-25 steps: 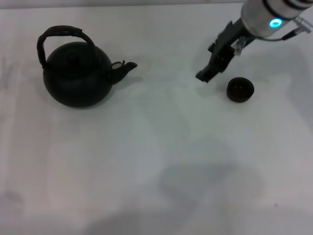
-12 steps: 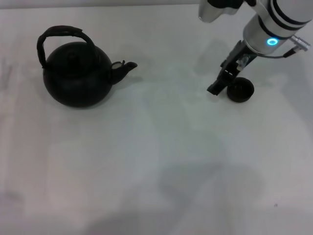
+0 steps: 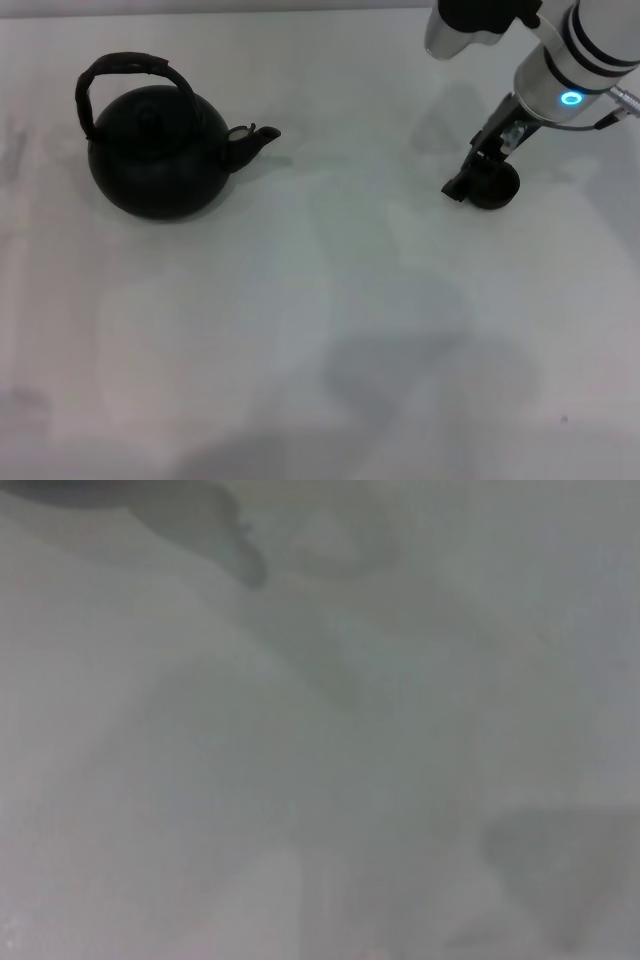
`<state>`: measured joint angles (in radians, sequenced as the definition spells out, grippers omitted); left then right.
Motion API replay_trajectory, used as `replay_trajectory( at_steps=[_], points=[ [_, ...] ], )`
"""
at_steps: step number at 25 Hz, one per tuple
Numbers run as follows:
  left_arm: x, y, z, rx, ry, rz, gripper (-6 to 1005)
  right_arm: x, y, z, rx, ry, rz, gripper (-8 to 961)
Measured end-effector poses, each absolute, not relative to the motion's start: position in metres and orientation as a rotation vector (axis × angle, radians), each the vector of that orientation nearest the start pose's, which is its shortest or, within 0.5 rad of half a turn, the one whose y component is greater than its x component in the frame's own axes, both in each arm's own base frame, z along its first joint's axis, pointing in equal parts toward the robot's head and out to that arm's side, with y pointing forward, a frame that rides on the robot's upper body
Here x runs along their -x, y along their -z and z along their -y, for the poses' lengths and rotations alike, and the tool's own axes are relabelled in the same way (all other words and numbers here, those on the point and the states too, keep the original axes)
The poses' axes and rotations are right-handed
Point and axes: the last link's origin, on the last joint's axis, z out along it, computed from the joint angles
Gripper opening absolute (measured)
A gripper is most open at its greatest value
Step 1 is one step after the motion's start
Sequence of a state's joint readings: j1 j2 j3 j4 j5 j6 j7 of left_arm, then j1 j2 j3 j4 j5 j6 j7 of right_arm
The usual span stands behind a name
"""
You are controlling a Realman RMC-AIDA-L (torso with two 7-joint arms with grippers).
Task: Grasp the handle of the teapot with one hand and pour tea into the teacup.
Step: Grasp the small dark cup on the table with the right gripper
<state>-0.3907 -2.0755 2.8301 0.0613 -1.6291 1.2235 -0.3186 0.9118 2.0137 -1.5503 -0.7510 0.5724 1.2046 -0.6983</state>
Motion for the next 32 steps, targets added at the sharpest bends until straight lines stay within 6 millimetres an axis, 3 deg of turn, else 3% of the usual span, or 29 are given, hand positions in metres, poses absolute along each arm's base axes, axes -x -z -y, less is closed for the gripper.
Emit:
replay_trajectory(
  at_steps=[16, 26, 32],
  points=[
    [0.382, -0.021, -0.302, 1.296, 0.718, 0.763, 876, -0.21, 0.042, -0.405, 2.571, 0.804, -0.714, 789],
    [0.384, -0.024, -0.302, 1.294, 0.712, 0.755, 875, -0.198, 0.035, -0.408, 2.56, 0.857, -0.701, 762],
    [0.382, -0.024, -0.305, 1.297, 0.715, 0.749, 875, -0.17, 0.035, -0.414, 2.57, 0.793, -0.646, 728]
  ],
)
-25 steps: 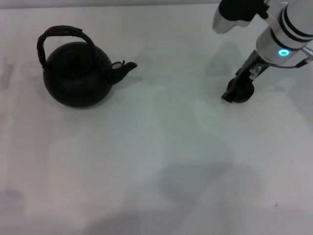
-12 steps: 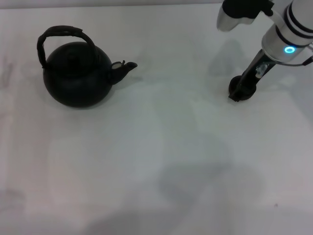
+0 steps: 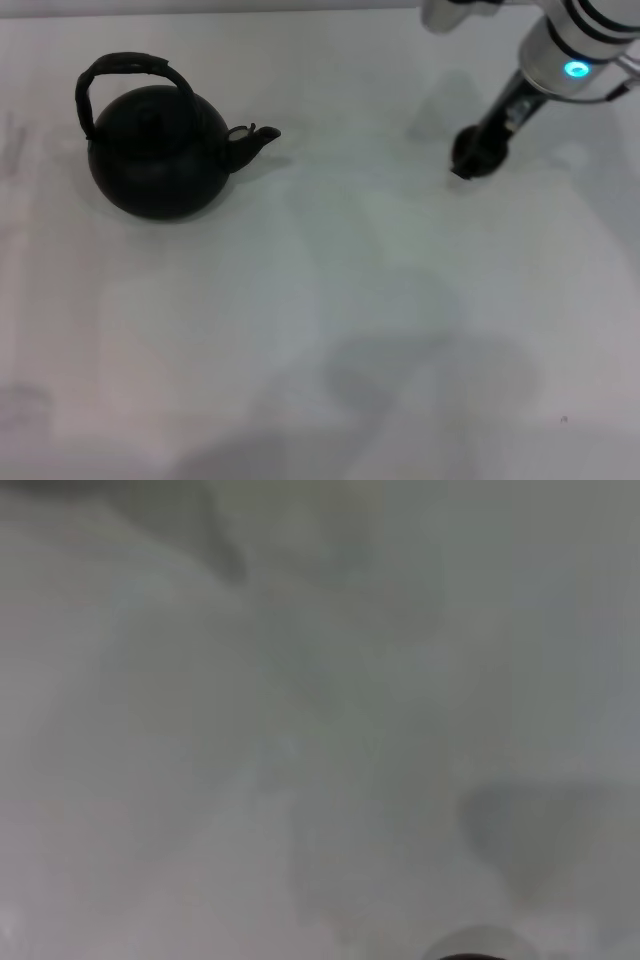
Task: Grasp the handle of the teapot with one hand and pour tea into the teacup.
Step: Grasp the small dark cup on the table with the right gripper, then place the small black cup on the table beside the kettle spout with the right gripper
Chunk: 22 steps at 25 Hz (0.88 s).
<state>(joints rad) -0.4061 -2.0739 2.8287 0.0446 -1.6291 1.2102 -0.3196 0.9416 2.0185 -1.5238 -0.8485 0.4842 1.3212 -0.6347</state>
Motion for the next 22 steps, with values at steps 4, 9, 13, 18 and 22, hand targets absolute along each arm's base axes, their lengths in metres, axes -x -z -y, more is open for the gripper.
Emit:
replay_trajectory(
  at_steps=[4, 9, 13, 18, 22],
  points=[
    [0.379, -0.024, -0.308, 1.301, 0.721, 0.744, 875, -0.14, 0.048, -0.413, 2.642, 0.745, -0.57, 728],
    [0.377, -0.024, -0.31, 1.304, 0.724, 0.738, 875, -0.112, 0.07, -0.405, 2.726, 0.744, -0.433, 728],
    [0.376, -0.024, -0.312, 1.305, 0.732, 0.737, 876, -0.104, 0.089, -0.393, 2.783, 0.77, -0.351, 728],
    [0.374, -0.025, -0.314, 1.307, 0.737, 0.735, 876, -0.103, 0.107, -0.385, 2.818, 0.794, -0.293, 728],
    [0.372, -0.025, -0.316, 1.309, 0.74, 0.731, 875, -0.106, 0.113, -0.385, 2.816, 0.795, -0.265, 728]
  ],
)
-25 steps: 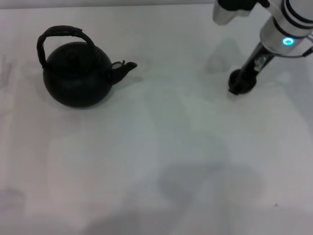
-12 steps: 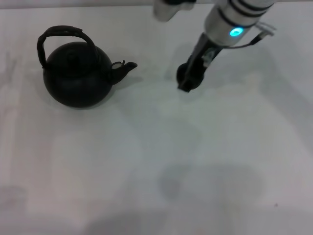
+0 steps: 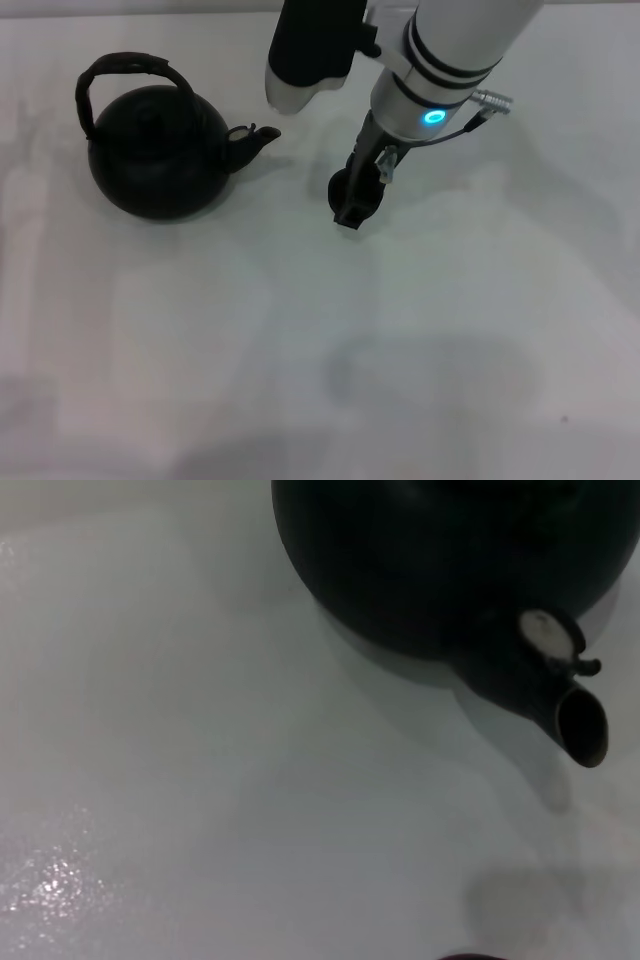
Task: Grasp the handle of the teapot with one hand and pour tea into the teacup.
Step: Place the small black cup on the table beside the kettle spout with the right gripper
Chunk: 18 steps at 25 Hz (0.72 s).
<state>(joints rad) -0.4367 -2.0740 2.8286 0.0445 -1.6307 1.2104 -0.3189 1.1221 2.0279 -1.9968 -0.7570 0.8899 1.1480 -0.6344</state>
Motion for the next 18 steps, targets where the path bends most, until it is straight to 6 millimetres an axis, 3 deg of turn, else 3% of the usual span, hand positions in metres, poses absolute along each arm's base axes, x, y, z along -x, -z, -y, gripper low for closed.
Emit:
replay_trajectory(
  at_steps=[18],
  points=[
    [0.369, -0.023, -0.319, 1.315, 0.746, 0.726, 875, -0.111, 0.126, -0.38, 2.827, 0.799, -0.203, 727]
  ],
)
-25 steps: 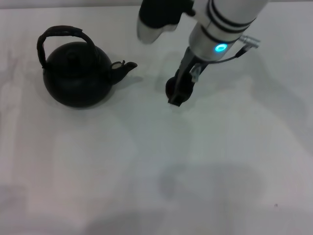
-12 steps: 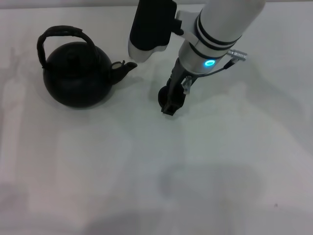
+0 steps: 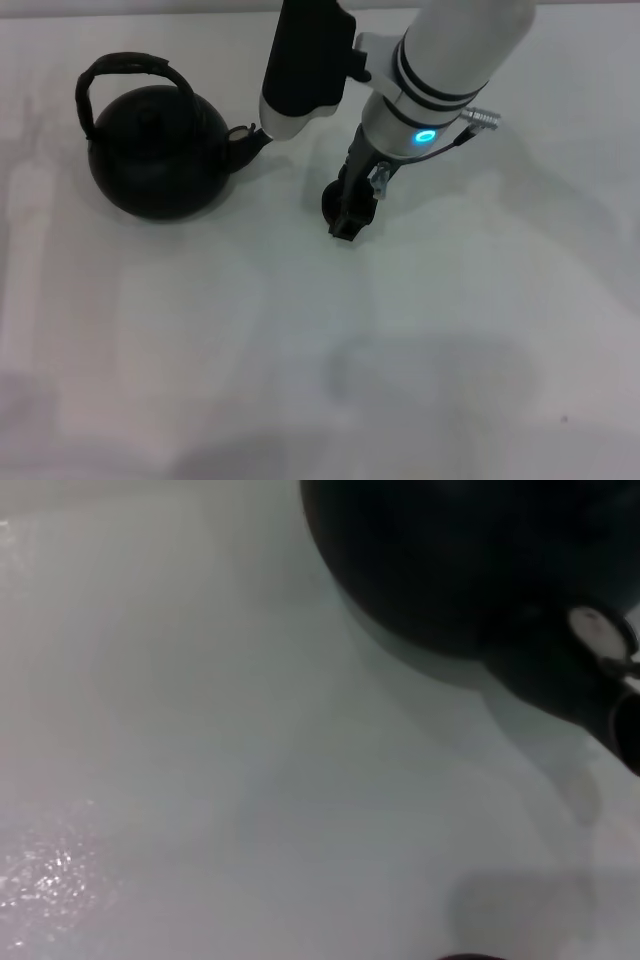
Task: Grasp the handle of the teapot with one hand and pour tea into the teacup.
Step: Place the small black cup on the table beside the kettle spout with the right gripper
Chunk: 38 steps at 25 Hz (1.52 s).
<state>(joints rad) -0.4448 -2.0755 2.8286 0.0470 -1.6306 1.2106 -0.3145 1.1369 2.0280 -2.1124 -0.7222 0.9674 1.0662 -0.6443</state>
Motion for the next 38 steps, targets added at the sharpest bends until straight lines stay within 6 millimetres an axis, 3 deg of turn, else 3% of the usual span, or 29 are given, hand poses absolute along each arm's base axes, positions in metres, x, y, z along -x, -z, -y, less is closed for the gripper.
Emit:
replay_trajectory(
  at_steps=[22, 33, 36, 38],
  points=[
    [0.3676, -0.0244, -0.3192, 1.313, 0.756, 0.717, 875, -0.1131, 0.1336, -0.3714, 2.847, 0.815, -0.166, 728],
    [0.3677, -0.0253, -0.3197, 1.313, 0.754, 0.713, 876, -0.1114, 0.1337, -0.3712, 2.847, 0.81, -0.17, 769],
    [0.3677, -0.0254, -0.3198, 1.313, 0.754, 0.712, 876, -0.107, 0.1343, -0.3705, 2.855, 0.792, -0.16, 858],
    [0.3676, -0.0254, -0.3198, 1.313, 0.754, 0.712, 876, -0.1044, 0.1345, -0.3695, 2.863, 0.775, -0.16, 858]
  ],
)
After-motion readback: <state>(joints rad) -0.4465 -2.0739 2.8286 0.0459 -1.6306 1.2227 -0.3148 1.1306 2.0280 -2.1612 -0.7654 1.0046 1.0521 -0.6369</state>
